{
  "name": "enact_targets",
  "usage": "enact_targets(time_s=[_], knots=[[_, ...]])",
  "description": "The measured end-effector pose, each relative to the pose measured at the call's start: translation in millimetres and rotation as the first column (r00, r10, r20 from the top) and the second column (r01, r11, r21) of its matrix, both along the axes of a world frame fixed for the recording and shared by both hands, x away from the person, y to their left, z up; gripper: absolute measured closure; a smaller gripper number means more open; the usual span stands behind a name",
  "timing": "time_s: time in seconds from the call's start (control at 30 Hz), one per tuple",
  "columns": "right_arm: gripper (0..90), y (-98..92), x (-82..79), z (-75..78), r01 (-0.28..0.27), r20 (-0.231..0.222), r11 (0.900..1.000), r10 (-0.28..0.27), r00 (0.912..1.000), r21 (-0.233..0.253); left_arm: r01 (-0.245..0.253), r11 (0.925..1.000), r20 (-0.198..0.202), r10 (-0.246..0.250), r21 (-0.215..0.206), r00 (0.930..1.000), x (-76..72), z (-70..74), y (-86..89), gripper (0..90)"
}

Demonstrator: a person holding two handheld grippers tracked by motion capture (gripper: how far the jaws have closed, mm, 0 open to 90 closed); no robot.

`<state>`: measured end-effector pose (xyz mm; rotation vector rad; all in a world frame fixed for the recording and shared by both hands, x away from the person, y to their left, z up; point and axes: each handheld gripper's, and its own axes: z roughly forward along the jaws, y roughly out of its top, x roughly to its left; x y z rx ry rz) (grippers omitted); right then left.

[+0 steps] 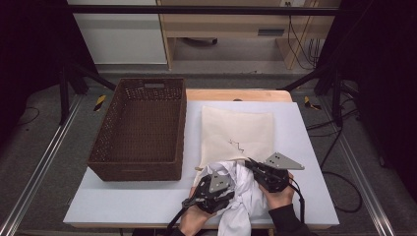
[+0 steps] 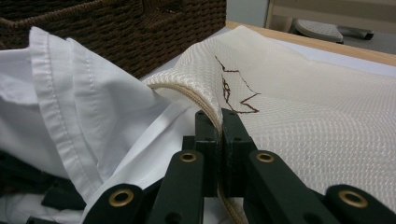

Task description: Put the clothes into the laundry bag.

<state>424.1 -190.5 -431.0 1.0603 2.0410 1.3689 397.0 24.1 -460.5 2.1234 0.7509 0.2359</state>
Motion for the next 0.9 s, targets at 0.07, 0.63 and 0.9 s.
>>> enact_targets(time_s=[0.07,0.63,0.9], knots=[[87.3,-0.5,-0.1,0.4,0.001,0.0,1.0,-0.001,1.0,0.003,0.007,0.9994,-0.005,-0.007,-0.034,1.0,-1.1,4.7,3.0,79.4],[87.3,-5.7,-6.1,11.4,-0.005,0.04,1.0,0.003,0.9992,0.028,-0.007,1.0,0.065,0.007,0.001,0.9978,43.5,15.1,-36.5,80.6],[87.2,-5.3,-5.3,6.6,0.005,0.026,1.0,-0.005,0.9996,0.01,-0.044,0.9981,0.069,0.046,-0.043,0.9965,45.4,12.9,-29.3,69.8]])
